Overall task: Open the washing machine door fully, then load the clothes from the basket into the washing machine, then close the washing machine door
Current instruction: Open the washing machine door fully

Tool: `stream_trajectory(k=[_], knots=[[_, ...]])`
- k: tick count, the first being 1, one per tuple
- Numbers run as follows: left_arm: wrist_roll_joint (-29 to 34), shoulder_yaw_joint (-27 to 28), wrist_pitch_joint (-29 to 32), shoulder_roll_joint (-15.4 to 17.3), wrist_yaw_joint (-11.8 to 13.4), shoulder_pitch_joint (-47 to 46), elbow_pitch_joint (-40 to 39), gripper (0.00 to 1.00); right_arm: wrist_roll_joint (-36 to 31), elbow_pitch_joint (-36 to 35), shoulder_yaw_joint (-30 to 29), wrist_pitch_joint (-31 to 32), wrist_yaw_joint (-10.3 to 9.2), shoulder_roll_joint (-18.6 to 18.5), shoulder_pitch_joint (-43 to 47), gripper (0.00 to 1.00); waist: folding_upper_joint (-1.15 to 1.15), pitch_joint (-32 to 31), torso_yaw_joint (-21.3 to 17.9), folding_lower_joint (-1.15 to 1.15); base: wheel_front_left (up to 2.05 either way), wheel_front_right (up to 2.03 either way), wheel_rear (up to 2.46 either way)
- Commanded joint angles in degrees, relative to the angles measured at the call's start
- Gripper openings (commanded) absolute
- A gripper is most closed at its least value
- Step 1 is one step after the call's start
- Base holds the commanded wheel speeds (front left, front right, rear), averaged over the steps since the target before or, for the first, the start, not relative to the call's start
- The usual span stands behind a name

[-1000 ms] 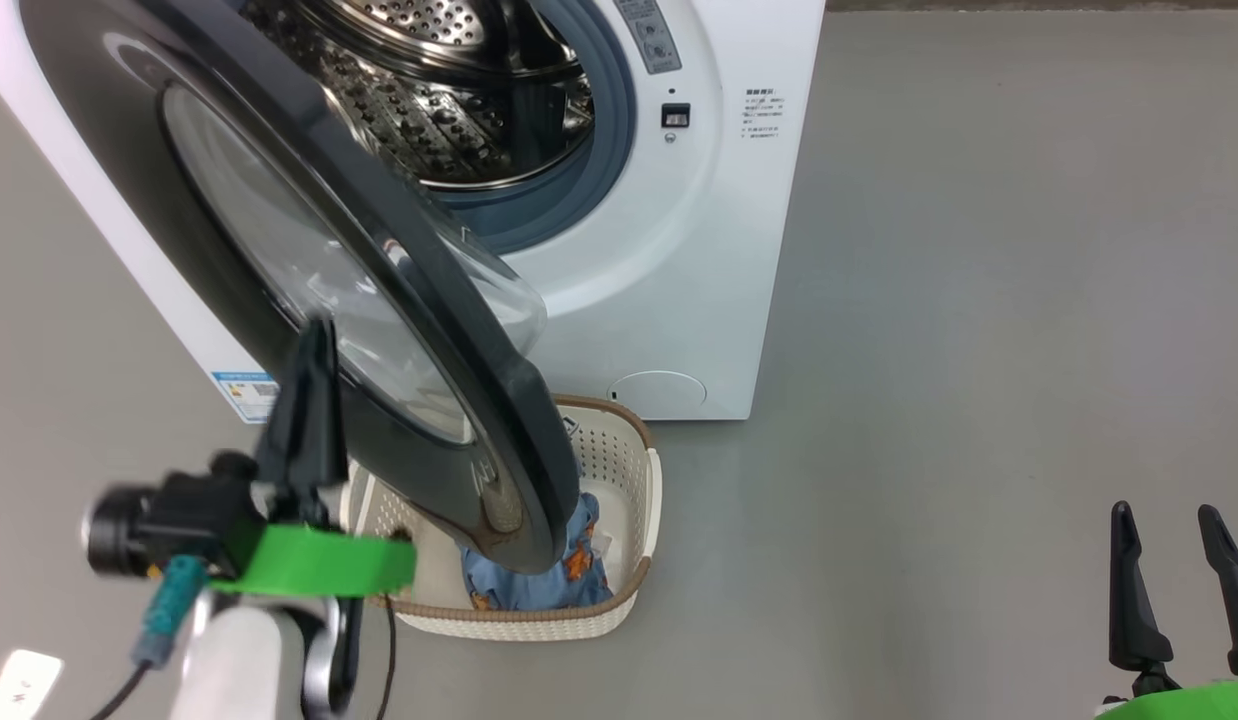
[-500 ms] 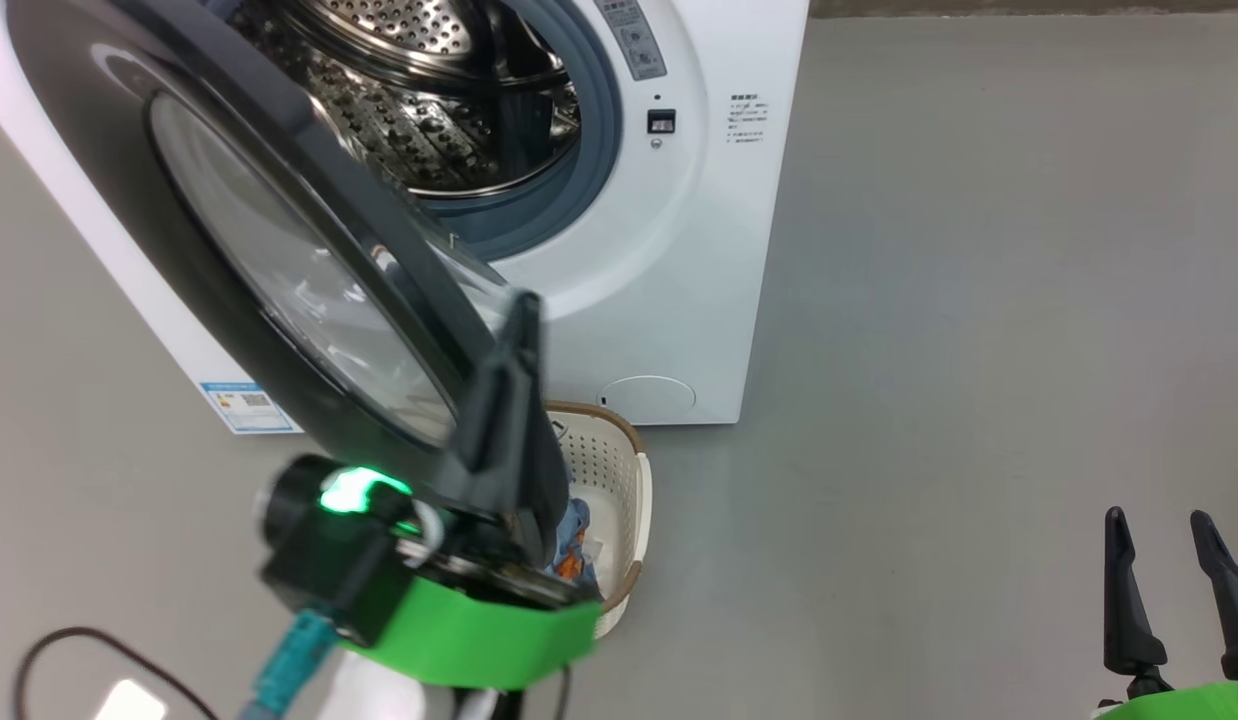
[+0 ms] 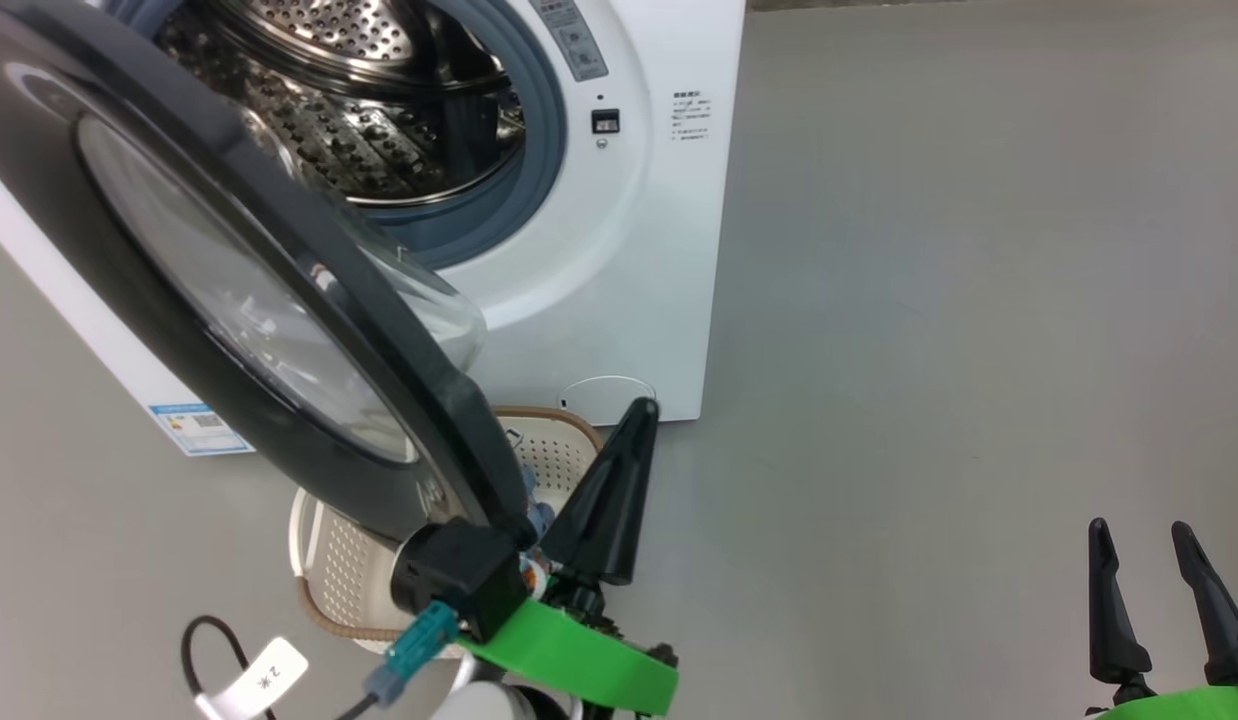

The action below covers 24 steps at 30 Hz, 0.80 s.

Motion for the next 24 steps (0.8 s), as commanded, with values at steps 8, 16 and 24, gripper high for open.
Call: stream_trajectory(k=[8, 16, 24], knots=[[-2.5, 4.9, -2.4, 0.3, 2.0, -4.4, 8.8, 0.00, 1.1, -0.7, 1.1, -0.1, 0.25, -1.0, -1.5, 1.00, 0.00, 0.2, -1.1, 0.00, 0.00, 0.00, 0.00], [-3.2, 8.3, -3.6, 0.6, 2.3, -5.3, 13.8, 0.00, 1.0, -0.2, 0.9, -0.2, 0.25, -1.0, -1.7, 1.00, 0.00, 0.4, -1.0, 0.00, 0.00, 0.00, 0.00], [-2.4, 9.4, -4.0, 0.8, 1.9, -5.0, 15.7, 0.00, 1.2, -0.2, 0.7, -0.5, 0.25, -1.0, -1.5, 1.00, 0.00, 0.5, -0.1, 0.00, 0.00, 0.00, 0.00]])
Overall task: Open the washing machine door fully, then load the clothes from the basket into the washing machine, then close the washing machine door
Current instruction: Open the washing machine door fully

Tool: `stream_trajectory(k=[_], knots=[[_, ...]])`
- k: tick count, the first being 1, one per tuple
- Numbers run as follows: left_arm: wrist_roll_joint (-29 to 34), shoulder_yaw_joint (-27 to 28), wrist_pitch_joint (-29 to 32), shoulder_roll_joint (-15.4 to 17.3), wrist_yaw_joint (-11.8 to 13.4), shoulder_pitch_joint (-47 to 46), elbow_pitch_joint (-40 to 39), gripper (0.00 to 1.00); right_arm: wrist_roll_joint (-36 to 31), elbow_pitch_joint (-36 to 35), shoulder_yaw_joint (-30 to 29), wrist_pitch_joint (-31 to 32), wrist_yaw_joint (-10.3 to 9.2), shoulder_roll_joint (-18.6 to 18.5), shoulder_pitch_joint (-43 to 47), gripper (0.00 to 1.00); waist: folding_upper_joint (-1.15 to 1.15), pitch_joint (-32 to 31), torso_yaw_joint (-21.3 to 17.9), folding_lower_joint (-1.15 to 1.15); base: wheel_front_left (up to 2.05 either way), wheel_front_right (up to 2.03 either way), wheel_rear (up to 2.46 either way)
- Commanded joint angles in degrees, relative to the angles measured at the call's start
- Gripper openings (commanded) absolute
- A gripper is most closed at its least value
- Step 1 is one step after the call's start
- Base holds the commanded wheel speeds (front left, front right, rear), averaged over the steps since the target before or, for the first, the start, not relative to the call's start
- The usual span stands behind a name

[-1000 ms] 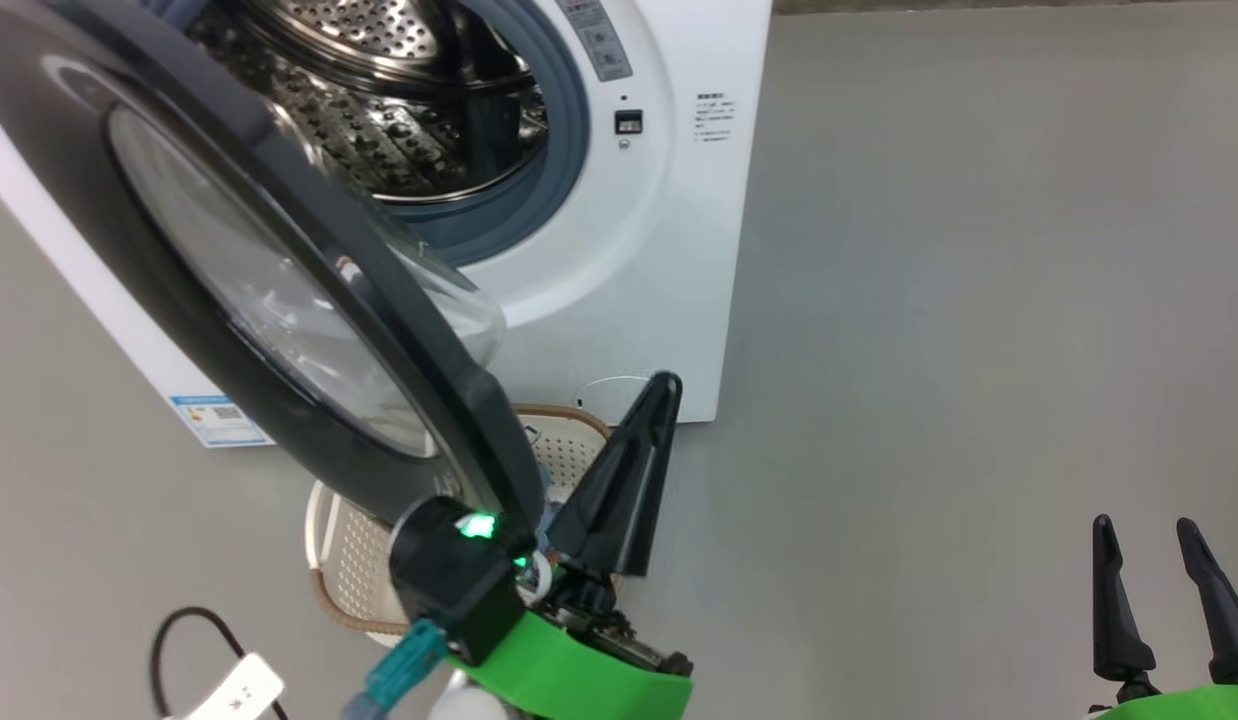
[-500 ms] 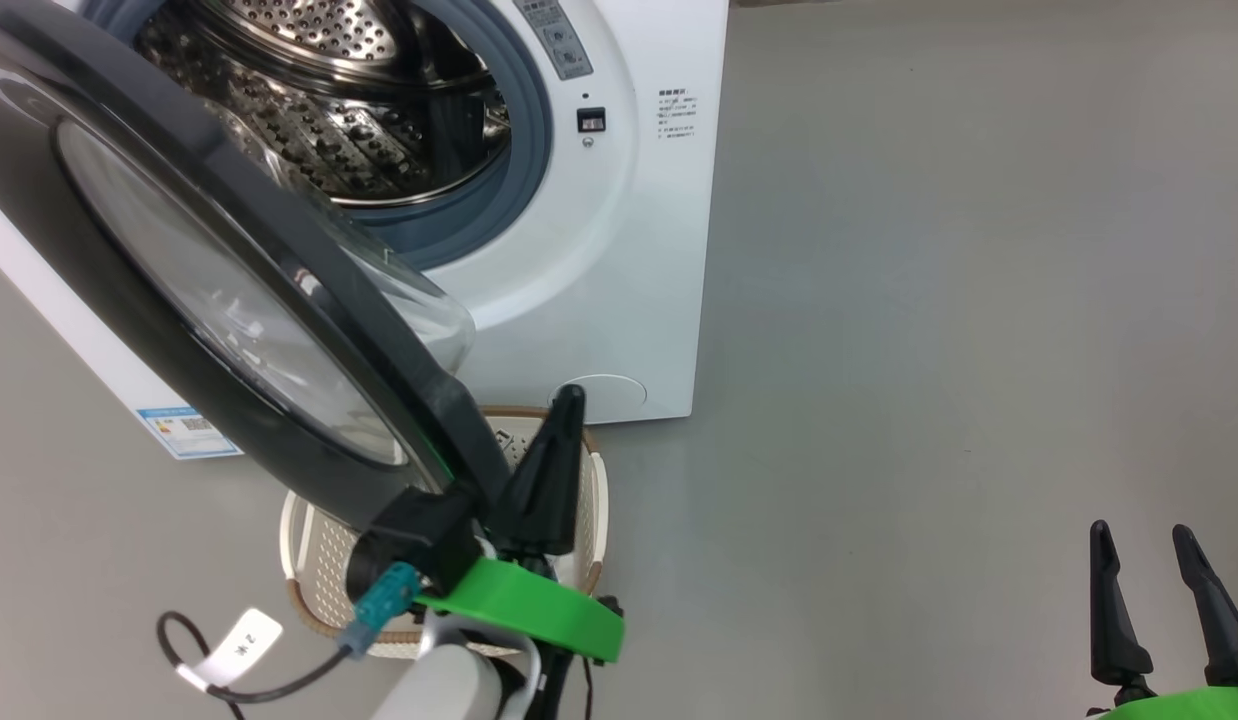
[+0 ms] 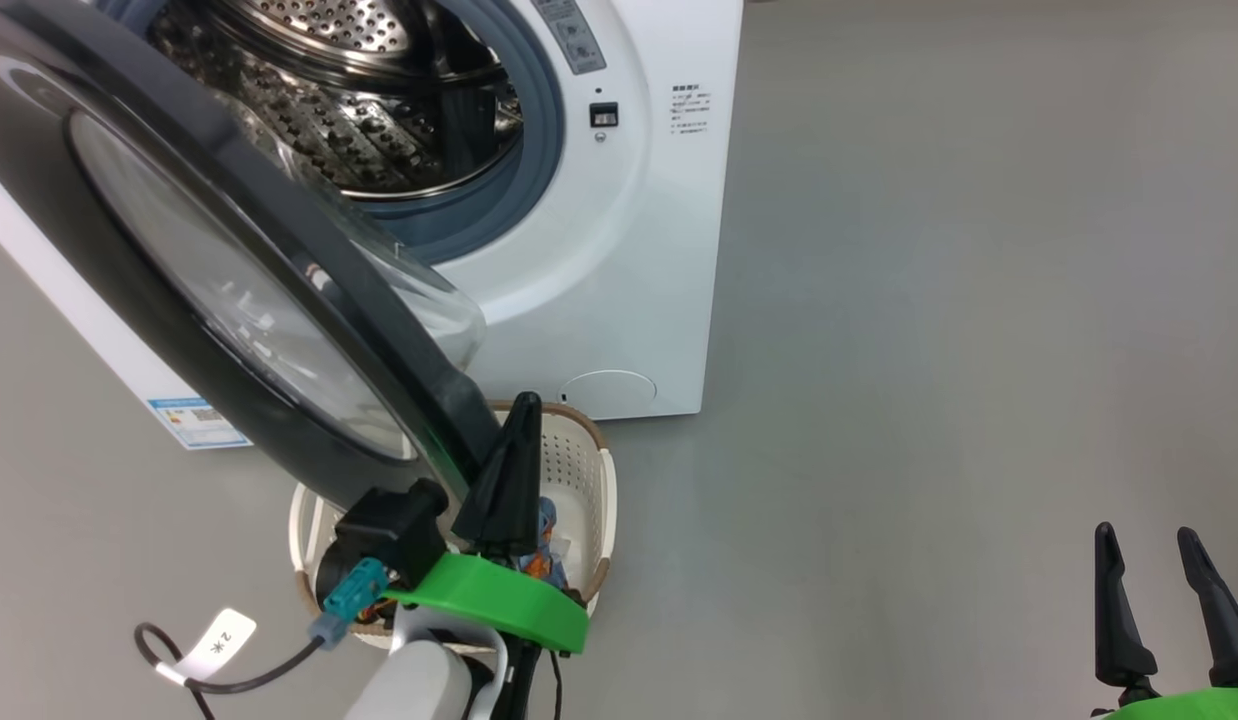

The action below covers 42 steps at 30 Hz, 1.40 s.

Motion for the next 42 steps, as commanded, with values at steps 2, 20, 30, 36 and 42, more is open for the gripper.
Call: stream_trajectory(k=[2, 20, 30, 36, 42], knots=[[1.2, 2.0, -0.7, 0.8, -0.1, -2.0, -0.7, 0.00, 0.5, -1.2, 1.0, -0.5, 0.25, -1.0, -1.4, 1.00, 0.00, 0.1, 0.7, 0.00, 0.00, 0.00, 0.00], [4.0, 3.6, -0.8, 0.9, 0.0, -1.5, 0.0, 0.00, 0.2, -1.9, -0.4, 0.1, 0.25, -1.0, -2.0, 1.00, 0.00, 1.6, 5.5, 0.00, 0.00, 0.00, 0.00], [5.9, 3.6, -0.8, 0.8, 0.2, 0.2, -1.9, 0.00, 0.1, -1.9, -0.7, 0.6, 0.25, -1.0, -2.2, 1.00, 0.00, 1.6, 7.4, 0.00, 0.00, 0.00, 0.00], [6.9, 3.7, -0.8, 0.9, 0.6, 1.2, -2.9, 0.00, 0.1, -1.7, -0.9, 0.9, 0.25, -1.0, -2.0, 1.00, 0.00, 1.3, 8.3, 0.00, 0.00, 0.00, 0.00], [8.2, 3.2, -0.8, 1.2, 0.8, 2.7, -4.7, 0.00, 0.0, -1.6, -1.1, 1.3, 0.25, -1.0, -1.7, 1.00, 0.00, 1.2, 9.4, 0.00, 0.00, 0.00, 0.00]])
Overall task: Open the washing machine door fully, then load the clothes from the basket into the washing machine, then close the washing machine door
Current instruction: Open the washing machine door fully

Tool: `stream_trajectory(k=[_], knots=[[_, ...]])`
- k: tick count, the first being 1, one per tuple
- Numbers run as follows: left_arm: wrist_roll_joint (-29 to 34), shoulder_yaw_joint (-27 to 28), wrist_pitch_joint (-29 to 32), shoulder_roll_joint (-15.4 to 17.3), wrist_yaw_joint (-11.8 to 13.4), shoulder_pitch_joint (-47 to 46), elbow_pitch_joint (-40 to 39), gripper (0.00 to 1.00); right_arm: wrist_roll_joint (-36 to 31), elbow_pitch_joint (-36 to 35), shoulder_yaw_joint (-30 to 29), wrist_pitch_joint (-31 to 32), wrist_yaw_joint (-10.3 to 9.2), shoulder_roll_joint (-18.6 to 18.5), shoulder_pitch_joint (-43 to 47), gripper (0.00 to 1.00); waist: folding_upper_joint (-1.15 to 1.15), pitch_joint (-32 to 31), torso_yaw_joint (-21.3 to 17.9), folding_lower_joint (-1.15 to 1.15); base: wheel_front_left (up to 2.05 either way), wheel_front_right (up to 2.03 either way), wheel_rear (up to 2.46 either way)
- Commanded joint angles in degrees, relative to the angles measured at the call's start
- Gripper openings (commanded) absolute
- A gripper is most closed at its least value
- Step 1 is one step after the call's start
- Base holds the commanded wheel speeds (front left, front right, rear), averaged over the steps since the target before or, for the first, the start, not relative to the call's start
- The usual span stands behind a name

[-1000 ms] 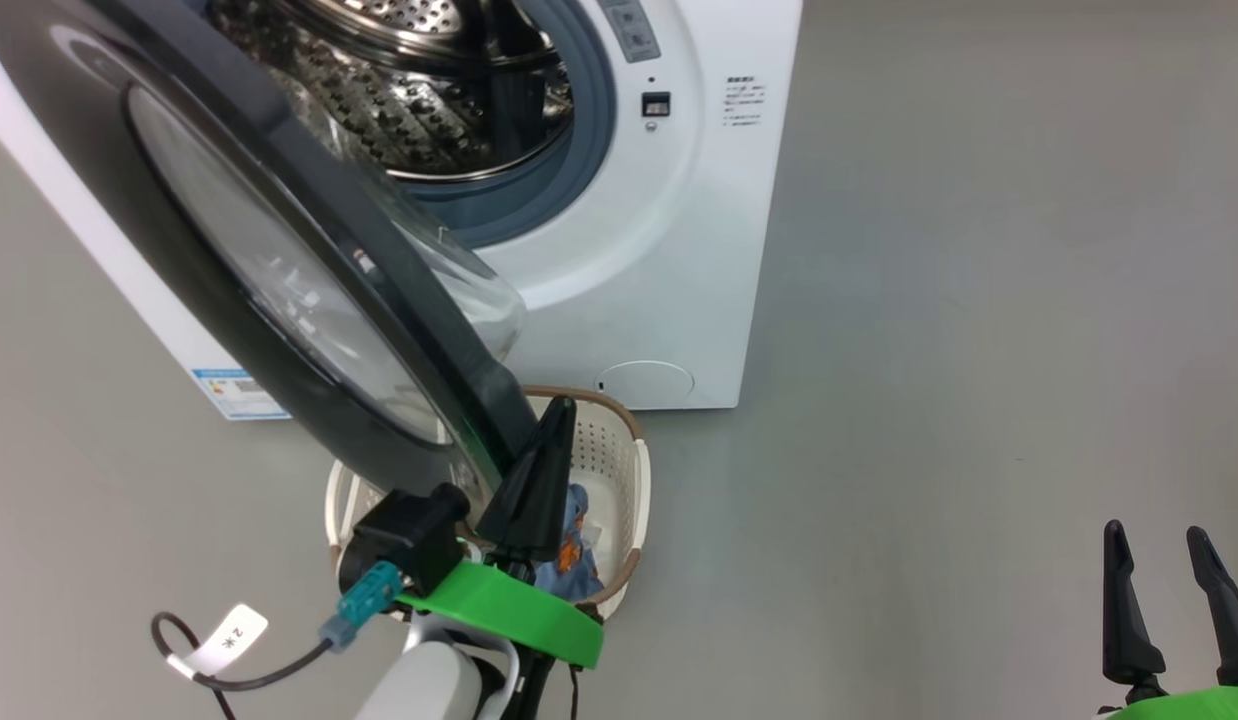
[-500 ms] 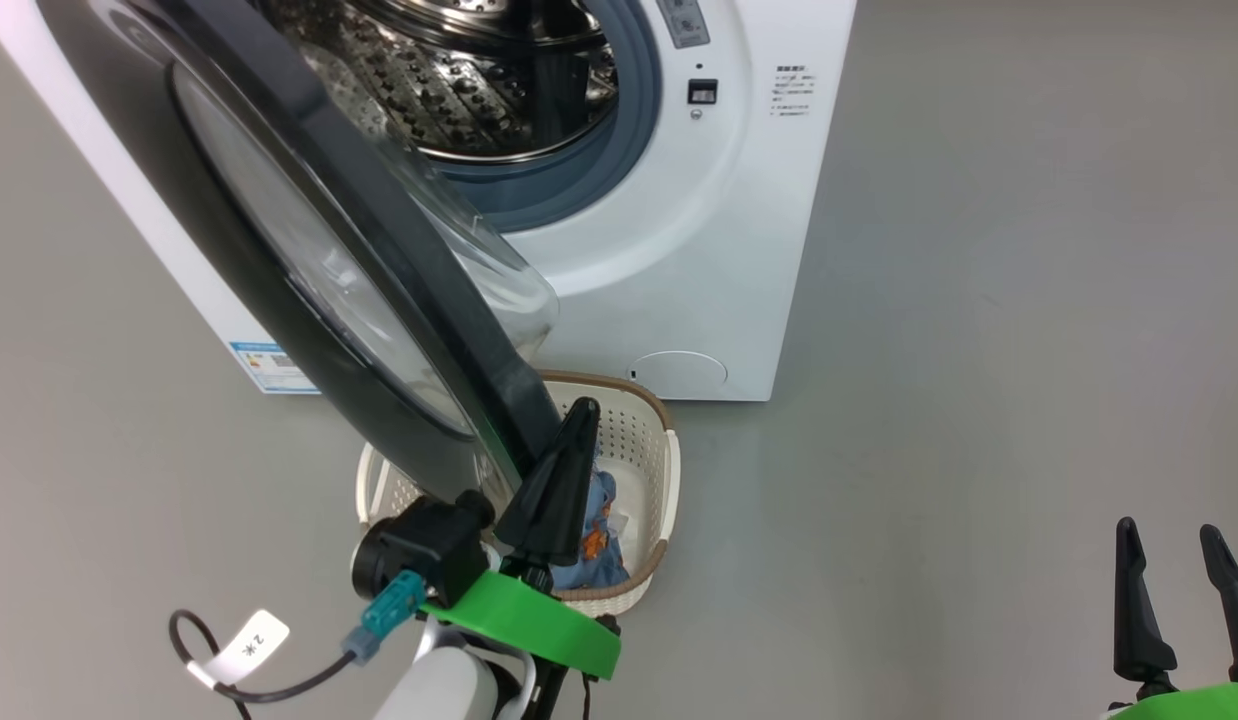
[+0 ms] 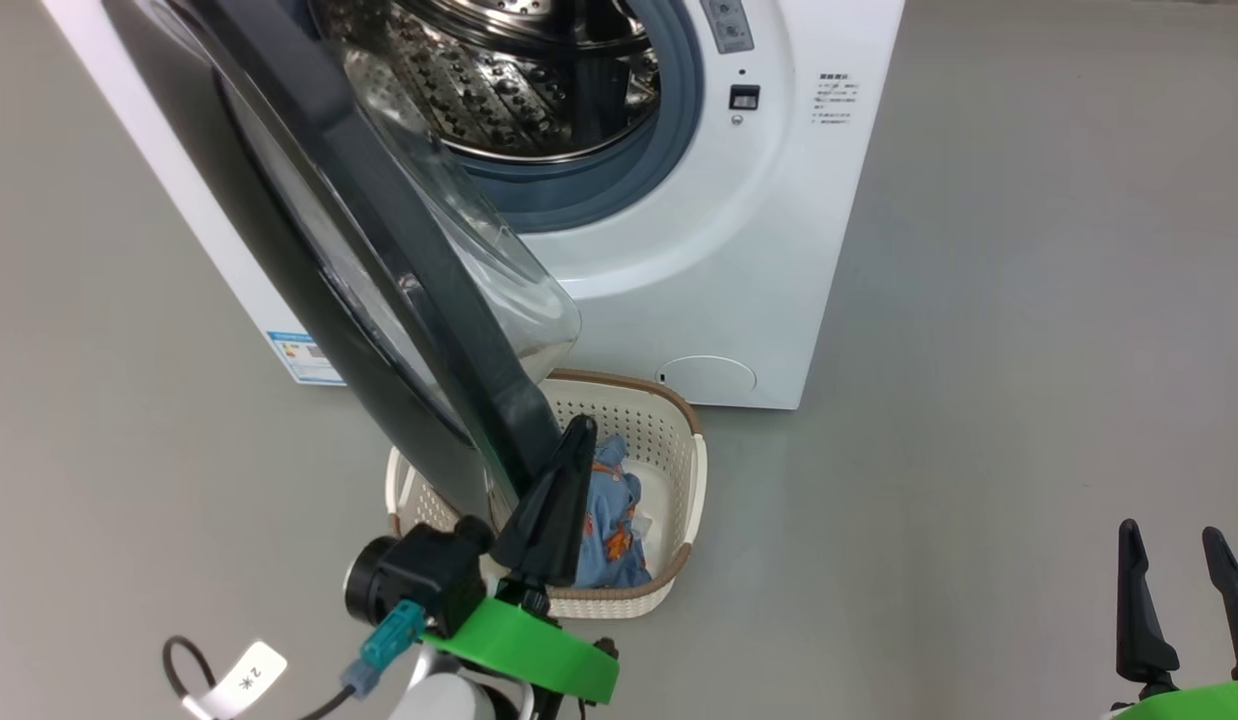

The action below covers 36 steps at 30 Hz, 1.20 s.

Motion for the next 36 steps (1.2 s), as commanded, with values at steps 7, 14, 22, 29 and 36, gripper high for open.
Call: stream_trajectory(k=[7, 14, 22, 29, 36], knots=[[1.1, 3.7, -0.4, 3.1, 1.9, 1.1, -2.9, 0.00, -0.2, -1.4, 1.0, 0.3, 0.25, -1.0, -1.5, 1.00, 0.00, 0.2, 0.9, 0.00, 0.00, 0.00, 0.00], [1.1, 3.1, -0.4, 3.2, 2.4, 1.8, -4.4, 0.00, 0.1, -1.5, 1.2, 0.5, 0.25, -1.0, -1.8, 1.00, 0.00, 0.8, 1.2, 0.00, 0.00, 0.00, 0.00], [0.1, 2.5, -0.3, 2.7, 2.4, 1.3, -3.5, 0.00, 0.5, -1.0, 1.7, 0.5, 0.25, -1.0, -2.4, 1.00, 0.00, 1.0, -0.4, 0.00, 0.00, 0.00, 0.00], [-0.5, 3.1, -0.3, 2.4, 2.2, -0.3, -1.6, 0.00, 0.9, -0.8, 1.3, 0.5, 0.25, -1.0, -2.5, 1.00, 0.00, 1.3, -1.8, 0.00, 0.00, 0.00, 0.00], [-0.3, 4.1, -0.3, 2.4, 2.6, -0.5, -0.9, 0.00, 1.2, -0.8, 0.6, 0.5, 0.25, -1.0, -2.4, 1.00, 0.00, 1.6, -0.7, 0.00, 0.00, 0.00, 0.00]])
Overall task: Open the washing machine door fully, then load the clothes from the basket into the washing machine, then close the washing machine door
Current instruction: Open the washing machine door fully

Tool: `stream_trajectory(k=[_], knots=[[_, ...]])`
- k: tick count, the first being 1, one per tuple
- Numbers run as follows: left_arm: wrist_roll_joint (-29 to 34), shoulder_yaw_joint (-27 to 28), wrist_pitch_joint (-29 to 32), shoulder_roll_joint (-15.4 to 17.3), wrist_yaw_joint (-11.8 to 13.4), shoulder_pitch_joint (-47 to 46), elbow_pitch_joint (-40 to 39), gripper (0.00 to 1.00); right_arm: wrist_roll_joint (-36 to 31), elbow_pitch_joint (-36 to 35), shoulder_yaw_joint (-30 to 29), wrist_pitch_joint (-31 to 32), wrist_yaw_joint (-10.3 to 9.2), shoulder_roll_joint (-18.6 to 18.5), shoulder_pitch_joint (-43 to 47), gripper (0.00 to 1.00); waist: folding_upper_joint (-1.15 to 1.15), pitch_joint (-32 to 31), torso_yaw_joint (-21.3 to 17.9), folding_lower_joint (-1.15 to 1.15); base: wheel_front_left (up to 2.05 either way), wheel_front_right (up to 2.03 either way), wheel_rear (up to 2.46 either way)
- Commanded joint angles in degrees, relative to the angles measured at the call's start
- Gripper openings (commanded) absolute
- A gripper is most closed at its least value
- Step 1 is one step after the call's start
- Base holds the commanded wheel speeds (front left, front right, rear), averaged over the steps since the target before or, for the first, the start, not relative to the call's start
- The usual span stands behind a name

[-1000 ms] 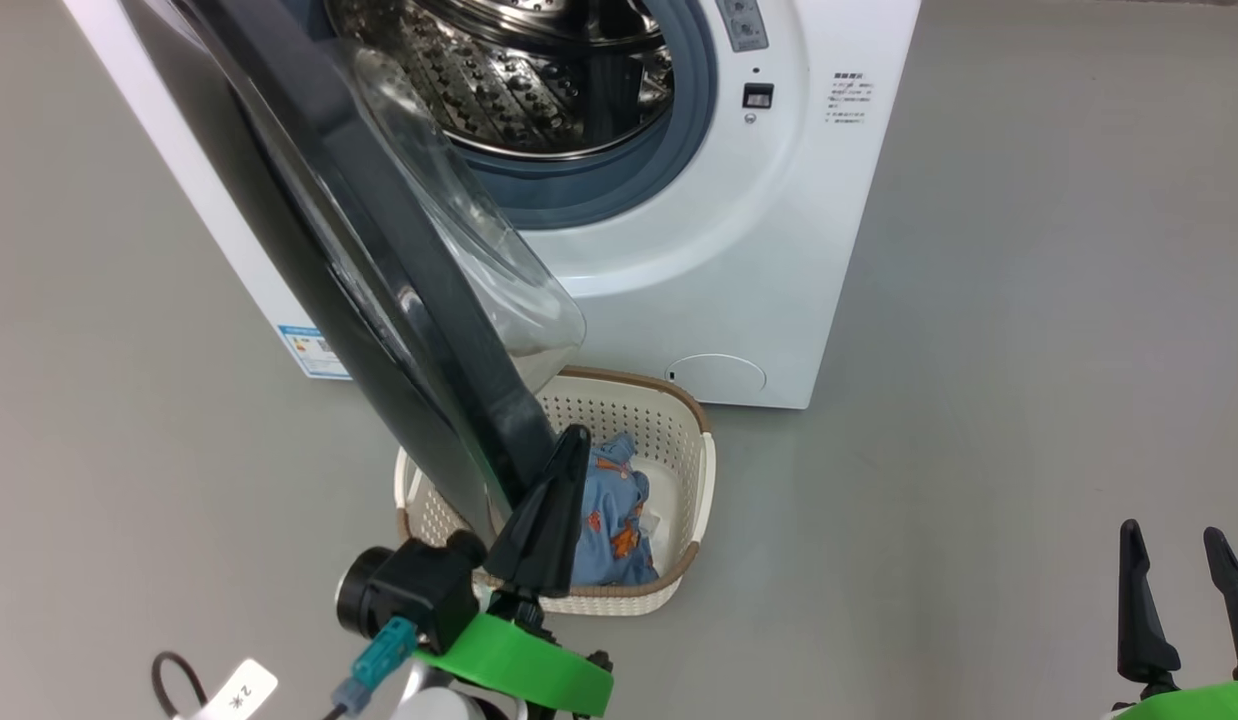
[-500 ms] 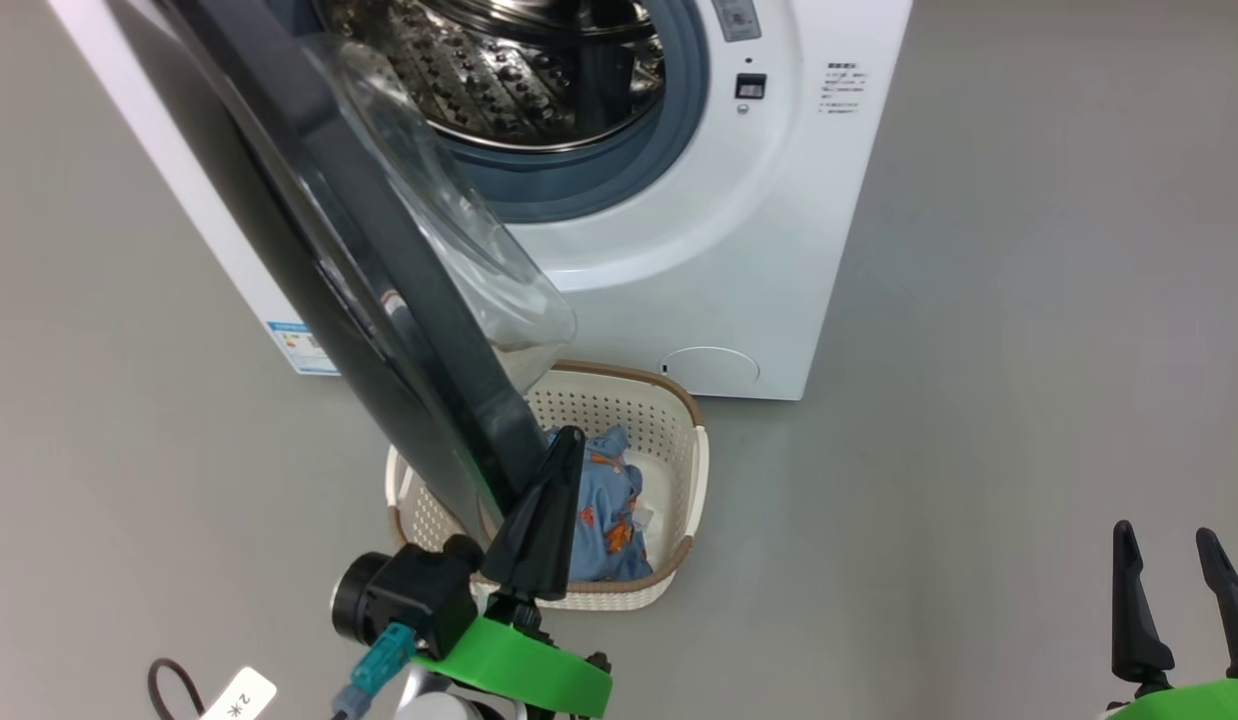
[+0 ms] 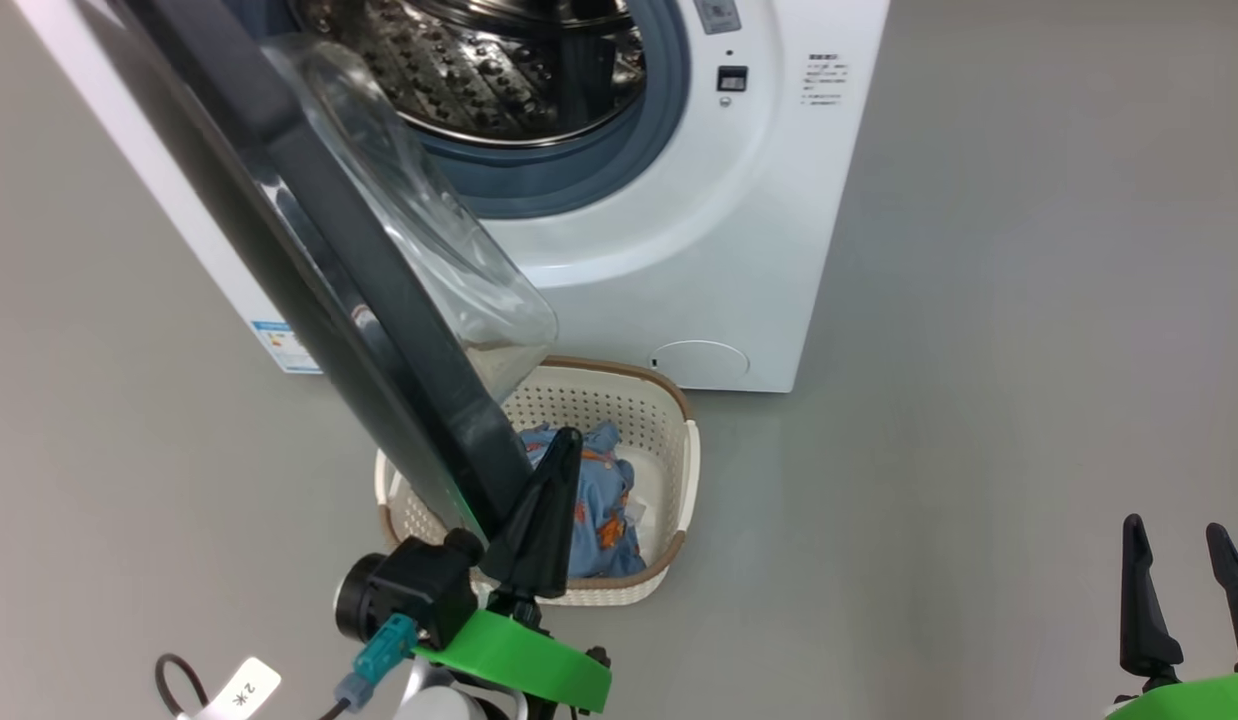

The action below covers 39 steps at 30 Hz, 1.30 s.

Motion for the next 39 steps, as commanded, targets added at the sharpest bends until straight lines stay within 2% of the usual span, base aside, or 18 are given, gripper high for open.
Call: stream_trajectory(k=[1, 15, 39], knots=[[0.1, 4.1, -0.3, 1.8, 1.1, -1.8, -0.2, 0.00, 0.7, -1.3, 1.0, -0.2, 0.26, -0.9, -1.8, 1.00, 0.00, 0.2, 1.1, 0.00, 0.00, 0.00, 0.00], [2.0, 6.1, -0.3, 2.6, 2.3, 1.4, -4.3, 0.00, 0.0, -0.8, 0.9, 0.4, 0.26, -0.9, -2.2, 1.00, 0.00, 0.3, 6.4, 0.00, 0.00, 0.00, 0.00], [3.4, 10.8, 0.2, 7.3, 9.2, 10.1, -12.1, 0.00, -0.9, -0.7, 0.3, 1.9, 0.26, -0.9, -1.7, 1.00, 0.00, 0.6, 11.8, 0.00, 0.00, 0.00, 0.00]])
